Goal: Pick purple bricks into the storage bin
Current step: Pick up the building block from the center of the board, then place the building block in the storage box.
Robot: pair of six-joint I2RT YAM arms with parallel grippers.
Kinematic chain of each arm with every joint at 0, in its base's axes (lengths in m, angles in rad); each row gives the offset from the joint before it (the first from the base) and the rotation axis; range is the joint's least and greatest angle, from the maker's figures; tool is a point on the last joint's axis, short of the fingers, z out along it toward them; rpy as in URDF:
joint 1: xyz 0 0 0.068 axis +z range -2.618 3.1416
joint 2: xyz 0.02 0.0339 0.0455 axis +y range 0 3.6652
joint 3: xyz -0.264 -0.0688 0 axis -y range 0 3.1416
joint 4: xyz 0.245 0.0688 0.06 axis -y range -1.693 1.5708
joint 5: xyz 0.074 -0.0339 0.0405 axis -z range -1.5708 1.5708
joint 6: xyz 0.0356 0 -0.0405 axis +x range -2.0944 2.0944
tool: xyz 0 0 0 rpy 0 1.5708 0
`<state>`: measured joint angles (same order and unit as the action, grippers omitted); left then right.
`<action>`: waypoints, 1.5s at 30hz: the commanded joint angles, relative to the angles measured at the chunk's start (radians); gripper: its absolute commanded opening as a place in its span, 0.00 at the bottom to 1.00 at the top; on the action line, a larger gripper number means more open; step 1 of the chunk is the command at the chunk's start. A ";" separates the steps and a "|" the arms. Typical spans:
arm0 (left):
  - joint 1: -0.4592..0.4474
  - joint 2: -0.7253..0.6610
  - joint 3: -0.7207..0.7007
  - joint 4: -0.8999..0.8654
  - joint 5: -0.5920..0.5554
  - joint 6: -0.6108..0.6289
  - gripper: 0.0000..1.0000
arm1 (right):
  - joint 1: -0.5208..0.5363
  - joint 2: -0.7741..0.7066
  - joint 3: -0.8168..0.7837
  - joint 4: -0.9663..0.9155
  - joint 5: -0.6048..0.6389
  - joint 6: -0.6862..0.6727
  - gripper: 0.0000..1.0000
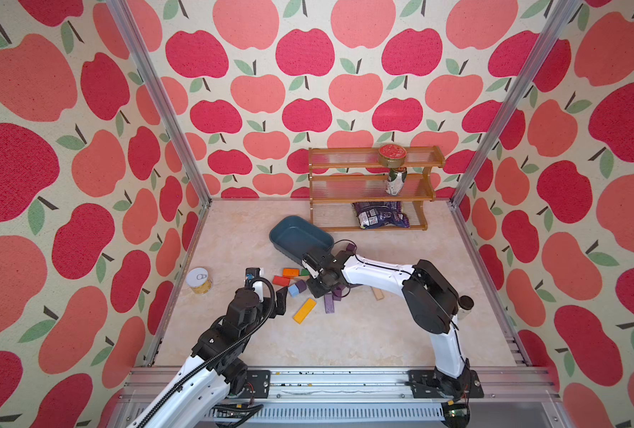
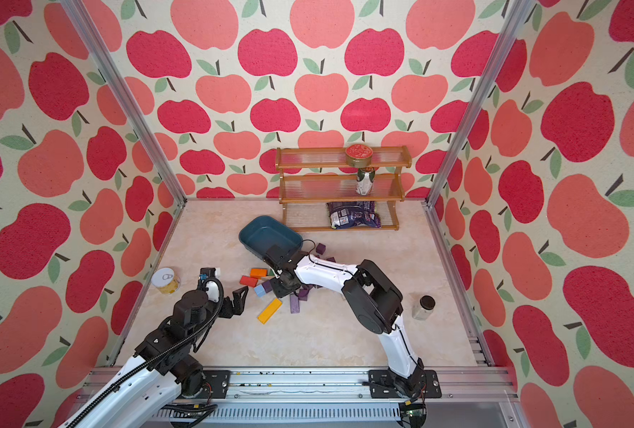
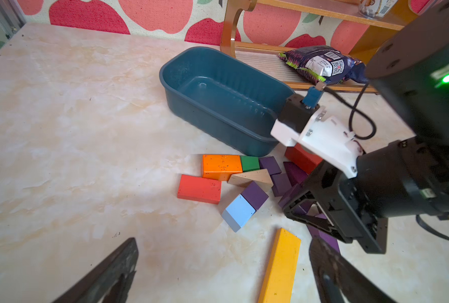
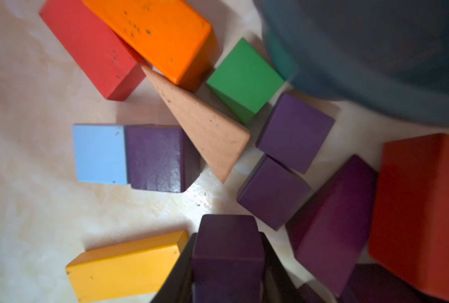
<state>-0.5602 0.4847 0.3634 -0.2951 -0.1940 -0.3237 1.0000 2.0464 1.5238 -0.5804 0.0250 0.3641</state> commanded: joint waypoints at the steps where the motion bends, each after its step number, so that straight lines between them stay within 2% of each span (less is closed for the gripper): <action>1: 0.009 0.010 0.008 0.028 0.011 0.011 0.99 | -0.035 -0.064 0.059 -0.041 -0.019 -0.035 0.23; 9: 0.021 0.017 0.012 0.042 0.018 0.023 0.99 | -0.129 -0.007 0.276 -0.101 -0.033 -0.101 0.24; 17: 0.032 0.024 0.023 0.045 0.024 0.035 0.99 | -0.218 0.180 0.540 -0.153 -0.071 -0.107 0.23; 25: 0.065 0.071 0.026 0.074 0.059 0.042 0.99 | -0.244 0.300 0.714 -0.191 -0.088 -0.131 0.23; 26: 0.069 0.081 0.030 0.074 0.069 0.040 0.99 | -0.247 0.311 0.725 -0.193 -0.092 -0.127 0.27; 27: 0.072 0.091 0.034 0.075 0.074 0.038 0.99 | -0.249 0.318 0.731 -0.193 -0.098 -0.126 0.33; 30: 0.072 0.114 0.047 0.075 0.080 0.034 0.99 | -0.252 0.321 0.720 -0.161 -0.109 -0.138 0.61; 31: 0.073 0.120 0.052 0.075 0.081 0.033 0.99 | -0.251 0.318 0.717 -0.152 -0.110 -0.144 0.64; 36: 0.073 0.136 0.086 0.052 0.076 0.028 0.99 | -0.263 0.273 0.712 -0.127 -0.193 -0.194 0.69; 39: 0.072 0.144 0.110 0.024 0.074 0.027 0.99 | -0.281 0.213 0.671 -0.116 -0.194 -0.191 0.69; 45: 0.072 0.179 0.138 0.017 0.086 0.017 0.99 | -0.289 -0.002 0.435 -0.057 -0.127 -0.204 0.69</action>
<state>-0.4927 0.6491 0.4686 -0.2459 -0.1215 -0.2981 0.7109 2.1670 2.0342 -0.6735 -0.1242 0.1875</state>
